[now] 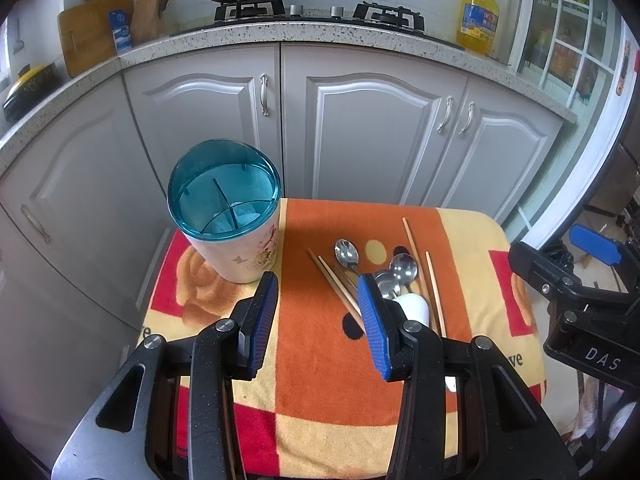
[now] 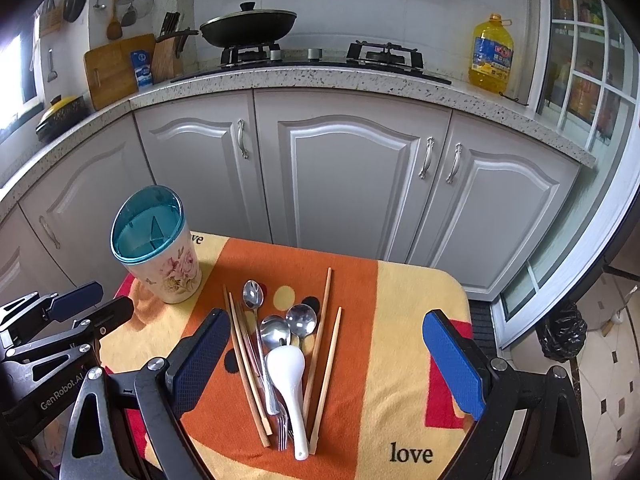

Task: Organize utensils

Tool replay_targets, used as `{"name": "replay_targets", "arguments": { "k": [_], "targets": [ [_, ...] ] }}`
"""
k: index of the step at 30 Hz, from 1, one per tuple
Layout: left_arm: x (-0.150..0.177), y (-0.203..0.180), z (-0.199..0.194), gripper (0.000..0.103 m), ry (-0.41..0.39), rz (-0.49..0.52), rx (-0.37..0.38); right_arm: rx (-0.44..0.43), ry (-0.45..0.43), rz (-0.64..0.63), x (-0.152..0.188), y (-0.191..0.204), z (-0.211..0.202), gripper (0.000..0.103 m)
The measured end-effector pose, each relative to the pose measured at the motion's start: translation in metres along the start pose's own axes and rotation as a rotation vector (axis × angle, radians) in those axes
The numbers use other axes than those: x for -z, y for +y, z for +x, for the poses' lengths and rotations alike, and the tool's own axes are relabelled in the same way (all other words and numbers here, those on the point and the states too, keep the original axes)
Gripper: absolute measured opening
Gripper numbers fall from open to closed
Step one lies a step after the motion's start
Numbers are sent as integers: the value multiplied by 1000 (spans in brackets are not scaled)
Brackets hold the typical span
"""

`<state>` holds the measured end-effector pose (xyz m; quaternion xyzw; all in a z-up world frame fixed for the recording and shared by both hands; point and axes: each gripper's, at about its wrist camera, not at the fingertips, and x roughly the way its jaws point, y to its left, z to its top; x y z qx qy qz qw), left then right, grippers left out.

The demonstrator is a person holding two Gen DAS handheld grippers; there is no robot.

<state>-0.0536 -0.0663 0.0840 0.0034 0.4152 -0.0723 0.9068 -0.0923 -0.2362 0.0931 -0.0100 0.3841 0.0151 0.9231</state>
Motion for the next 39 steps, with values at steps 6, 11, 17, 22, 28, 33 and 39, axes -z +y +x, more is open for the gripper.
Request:
{"name": "replay_targets", "arguments": {
  "k": [6,11,17,22,28,33,39],
  "targets": [
    [2,2,3,41,9,-2,6,3,10,-9,1,2,3,96],
    [2,2,4,41,9,-5,9,2,13,-9,0,2,4,96],
    [2,1,4,41,8,-6,13,3,19,-14,0,2,5,96],
    [1,3,6,41,21,-18,30,4,22,-12,1,2,6,96],
    [-4,19,9,41,35,-78,58,-13,34,-4,6,-5,10,96],
    [-4,33,20,41,83,-135,96,-66,79,-11,14,-10,28,96],
    [11,43,52,41,189,-188,140,-146,156,-48,40,-13,59,89]
  ]
}}
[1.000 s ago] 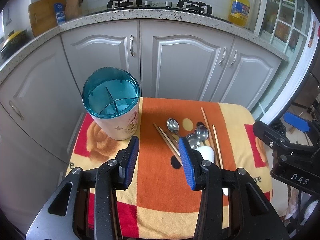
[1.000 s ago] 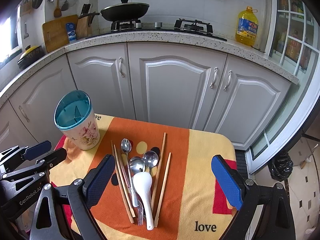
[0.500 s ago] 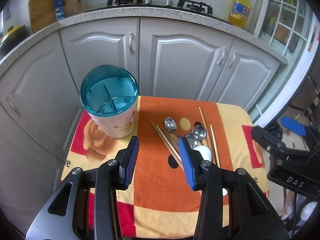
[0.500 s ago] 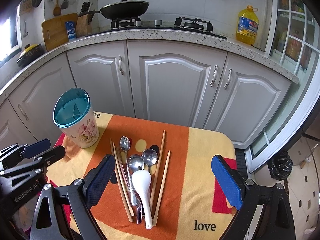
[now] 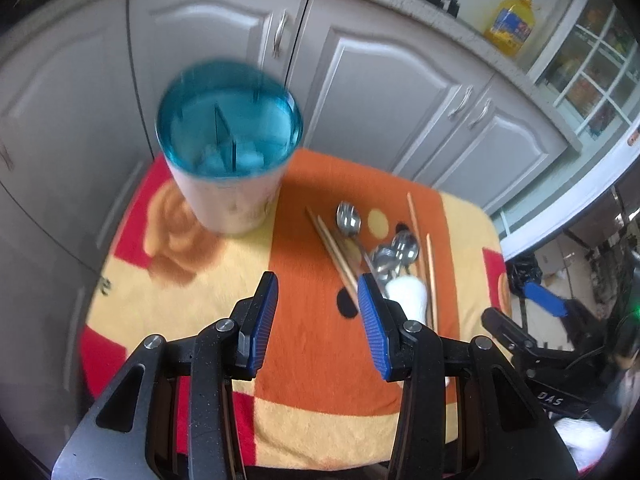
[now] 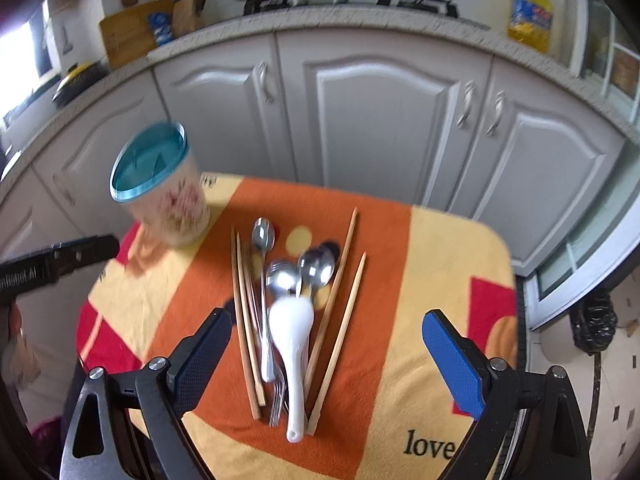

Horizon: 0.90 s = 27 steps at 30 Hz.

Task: Organize utensils
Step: 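Lower the left gripper onto a wooden chopstick and close while the right gripper grasps another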

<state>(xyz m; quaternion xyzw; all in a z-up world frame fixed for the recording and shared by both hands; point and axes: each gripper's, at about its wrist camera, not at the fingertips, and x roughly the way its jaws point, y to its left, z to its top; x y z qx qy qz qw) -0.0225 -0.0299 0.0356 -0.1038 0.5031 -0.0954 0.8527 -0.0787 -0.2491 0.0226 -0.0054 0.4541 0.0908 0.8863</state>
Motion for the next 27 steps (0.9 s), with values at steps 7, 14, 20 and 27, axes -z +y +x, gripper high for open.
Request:
{"name": "replay_targets", "arguments": {
  "k": [7,14,20,27],
  "targets": [
    [6,-5,44,41,71,7,50,-117,92,58,11,-15,43,62],
    [-5,-7,85,39,113,9,32,-115,96,46,-8,-27,61,60],
    [-15,-16,114,27,141,24,19,-115,136,55,-13,-42,82,60],
    [-21,-20,139,17,183,36,-26,-113,170,65,-17,-53,99,60]
  ]
}}
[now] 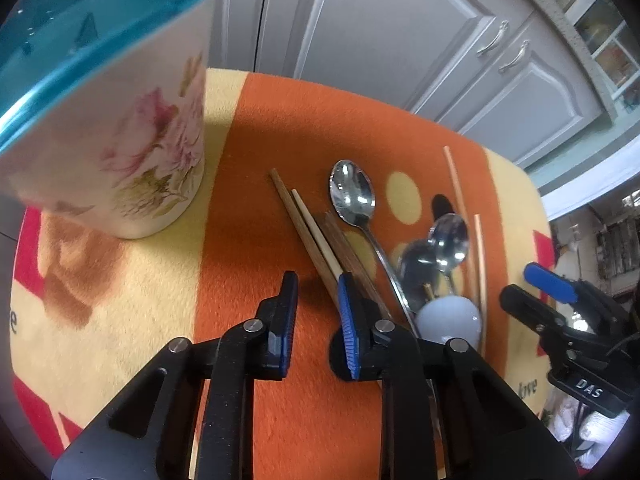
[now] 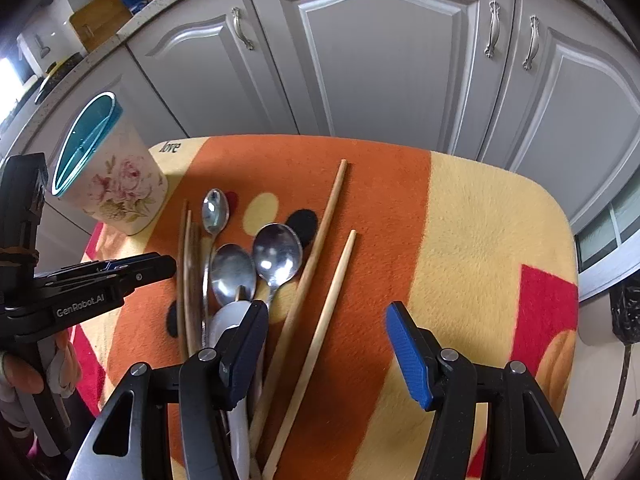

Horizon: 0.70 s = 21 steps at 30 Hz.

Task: Organize utensils
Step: 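Lower the left gripper onto a wooden chopstick and close while the right gripper grasps another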

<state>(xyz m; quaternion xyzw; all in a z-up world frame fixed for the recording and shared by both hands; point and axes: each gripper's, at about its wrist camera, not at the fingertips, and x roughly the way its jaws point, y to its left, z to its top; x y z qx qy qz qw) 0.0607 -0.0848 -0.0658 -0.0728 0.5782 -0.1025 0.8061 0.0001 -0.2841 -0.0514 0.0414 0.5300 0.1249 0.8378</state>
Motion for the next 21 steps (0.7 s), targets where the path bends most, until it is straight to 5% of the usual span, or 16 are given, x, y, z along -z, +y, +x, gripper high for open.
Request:
{"name": "replay_targets", "arguments": {
  "k": [21],
  "targets": [
    [-10,3,7,17,22,5,-33,8,38,42,-13,-13,22,60]
  ]
}}
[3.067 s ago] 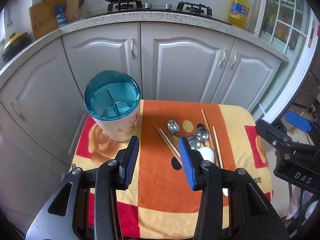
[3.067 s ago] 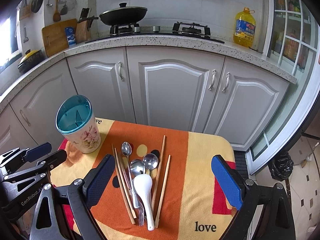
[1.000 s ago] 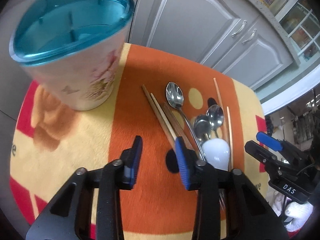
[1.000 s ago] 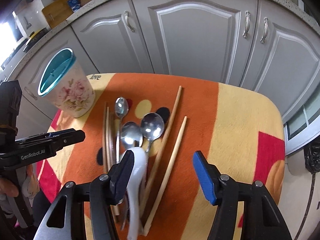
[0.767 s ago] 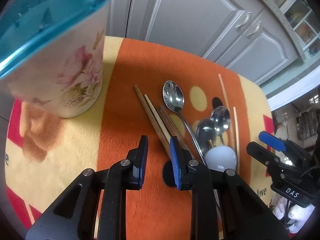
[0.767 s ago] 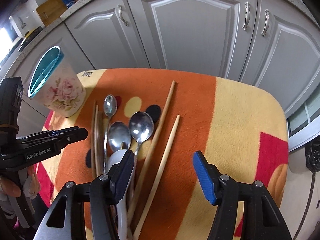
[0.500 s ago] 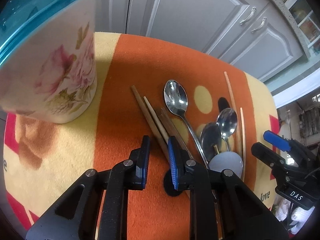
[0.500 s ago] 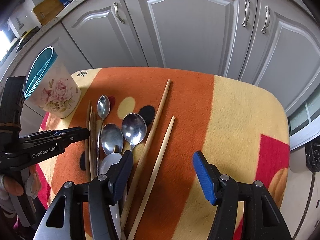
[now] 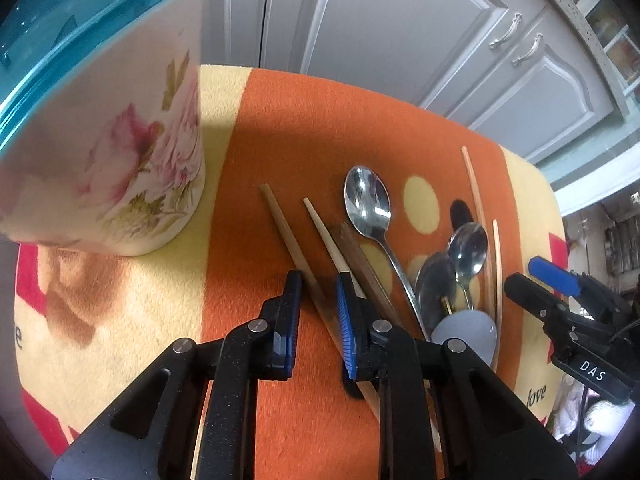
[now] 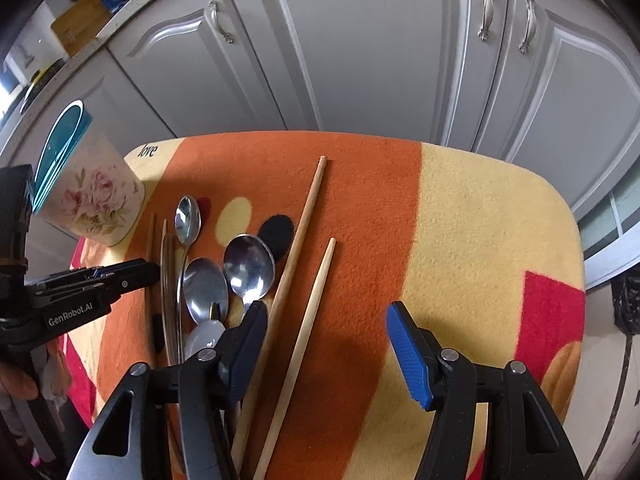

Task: Organize utensils
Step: 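Lower the left gripper onto a wooden chopstick and close while the right gripper grasps another, then lift the left gripper's chopstick toward the floral cup while the right gripper carries its chopstick there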

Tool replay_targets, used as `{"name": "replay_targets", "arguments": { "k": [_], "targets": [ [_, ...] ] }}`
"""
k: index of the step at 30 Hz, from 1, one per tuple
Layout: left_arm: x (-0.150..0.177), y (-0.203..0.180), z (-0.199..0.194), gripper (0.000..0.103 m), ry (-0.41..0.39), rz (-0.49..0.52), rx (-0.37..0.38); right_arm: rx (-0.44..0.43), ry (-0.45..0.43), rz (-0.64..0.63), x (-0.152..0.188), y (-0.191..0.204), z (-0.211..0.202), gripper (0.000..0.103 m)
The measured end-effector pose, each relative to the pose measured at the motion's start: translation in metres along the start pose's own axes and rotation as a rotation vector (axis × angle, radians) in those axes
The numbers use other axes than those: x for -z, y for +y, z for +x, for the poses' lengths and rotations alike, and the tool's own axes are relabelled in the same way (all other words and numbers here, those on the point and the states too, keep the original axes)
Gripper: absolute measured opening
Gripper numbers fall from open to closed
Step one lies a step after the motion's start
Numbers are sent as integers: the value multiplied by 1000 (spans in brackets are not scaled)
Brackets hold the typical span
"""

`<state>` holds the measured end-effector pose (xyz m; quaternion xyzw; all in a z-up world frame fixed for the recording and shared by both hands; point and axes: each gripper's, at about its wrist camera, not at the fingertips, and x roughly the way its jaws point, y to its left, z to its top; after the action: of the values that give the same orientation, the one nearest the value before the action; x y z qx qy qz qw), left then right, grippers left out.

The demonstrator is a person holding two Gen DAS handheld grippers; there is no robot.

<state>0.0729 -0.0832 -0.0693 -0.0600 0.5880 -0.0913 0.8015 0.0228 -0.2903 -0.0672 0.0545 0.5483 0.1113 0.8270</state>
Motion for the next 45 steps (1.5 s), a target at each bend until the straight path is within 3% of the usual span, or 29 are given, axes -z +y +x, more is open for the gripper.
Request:
{"name": "replay_targets", "arguments": {
  "k": [1,3,5,11,15,19,21,25,31,33,35,37,45],
  "targets": [
    [0,0,0,17,1,6,-2,5,2,-1,-2,0,2,60],
    [1,-1,-1,16,7,22,0,29,12,-10,-5,1,9,48],
    [4,0,-2,12,14,43,12,36,27,-17,-10,1,17,42],
    [16,12,-7,10,66,56,82,126,40,-137,-10,5,19,22],
    [21,16,-13,10,60,62,68,174,51,-124,-7,-15,13,22],
    [17,15,-14,11,45,31,40,43,65,-19,-5,-32,9,27],
    [13,12,-14,12,26,28,5,31,60,-5,-1,-35,5,44],
    [3,14,-8,19,37,-17,-35,-1,56,12,5,-34,6,44],
    [-4,-1,-2,19,12,26,-73,72,32,-77,-2,-13,14,24],
    [-4,-6,1,7,13,53,-53,69,31,-102,-4,-13,14,16],
    [-5,-8,1,7,26,55,-15,-1,33,-102,-6,-12,12,10],
    [-5,-9,0,6,42,54,25,-44,25,-123,-4,-6,7,8],
    [9,2,-4,6,56,48,29,39,92,-146,5,4,14,12]
  ]
}}
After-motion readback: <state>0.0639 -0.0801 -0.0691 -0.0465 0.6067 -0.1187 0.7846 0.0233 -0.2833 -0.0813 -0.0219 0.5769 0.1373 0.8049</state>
